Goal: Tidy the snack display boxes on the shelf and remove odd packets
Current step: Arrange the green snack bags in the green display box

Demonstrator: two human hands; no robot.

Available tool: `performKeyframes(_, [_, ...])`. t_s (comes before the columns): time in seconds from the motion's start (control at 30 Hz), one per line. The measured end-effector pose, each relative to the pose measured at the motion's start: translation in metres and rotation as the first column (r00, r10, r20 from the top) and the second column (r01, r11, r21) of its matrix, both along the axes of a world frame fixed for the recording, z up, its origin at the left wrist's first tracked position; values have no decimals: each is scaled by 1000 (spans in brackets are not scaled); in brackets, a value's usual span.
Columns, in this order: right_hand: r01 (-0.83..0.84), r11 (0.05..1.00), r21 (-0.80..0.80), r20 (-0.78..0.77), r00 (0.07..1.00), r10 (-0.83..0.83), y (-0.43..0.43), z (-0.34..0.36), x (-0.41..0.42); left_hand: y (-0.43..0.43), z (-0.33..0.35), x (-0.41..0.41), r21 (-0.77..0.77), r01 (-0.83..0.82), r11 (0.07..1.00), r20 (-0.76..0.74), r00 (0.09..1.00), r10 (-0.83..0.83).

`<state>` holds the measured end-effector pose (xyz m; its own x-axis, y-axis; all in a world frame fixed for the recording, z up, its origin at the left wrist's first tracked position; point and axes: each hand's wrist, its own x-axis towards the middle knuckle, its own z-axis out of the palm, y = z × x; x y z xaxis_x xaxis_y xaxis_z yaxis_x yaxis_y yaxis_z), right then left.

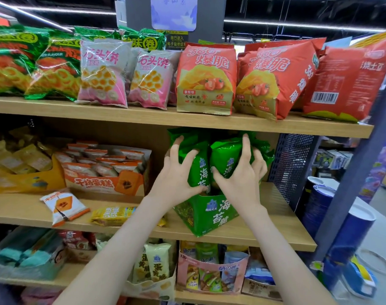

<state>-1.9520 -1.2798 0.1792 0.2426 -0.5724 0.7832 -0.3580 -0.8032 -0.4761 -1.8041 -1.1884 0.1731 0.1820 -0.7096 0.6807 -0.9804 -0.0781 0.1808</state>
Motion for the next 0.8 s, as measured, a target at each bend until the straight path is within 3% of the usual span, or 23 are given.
performKeyframes(0.2, [109, 972, -206, 92, 992, -92, -9, 1, -1, -5, 13, 12, 118, 53, 992, -37, 998, -49])
performKeyframes(0.33, [143, 957, -252, 127, 985, -114, -12, -4, -2, -6, 4, 9, 90, 80, 993, -62, 995, -74])
performKeyframes(0.57, [45, 951, -306, 153, 988, 3, -13, -7, -7, -2, -12, -1, -15, 104, 994, -186, 977, -105])
performKeyframes(0.8, [25, 994, -105, 78, 997, -17, -6, -9, -6, -7, -6, 3, 26, -12, 1000, -117, 993, 15])
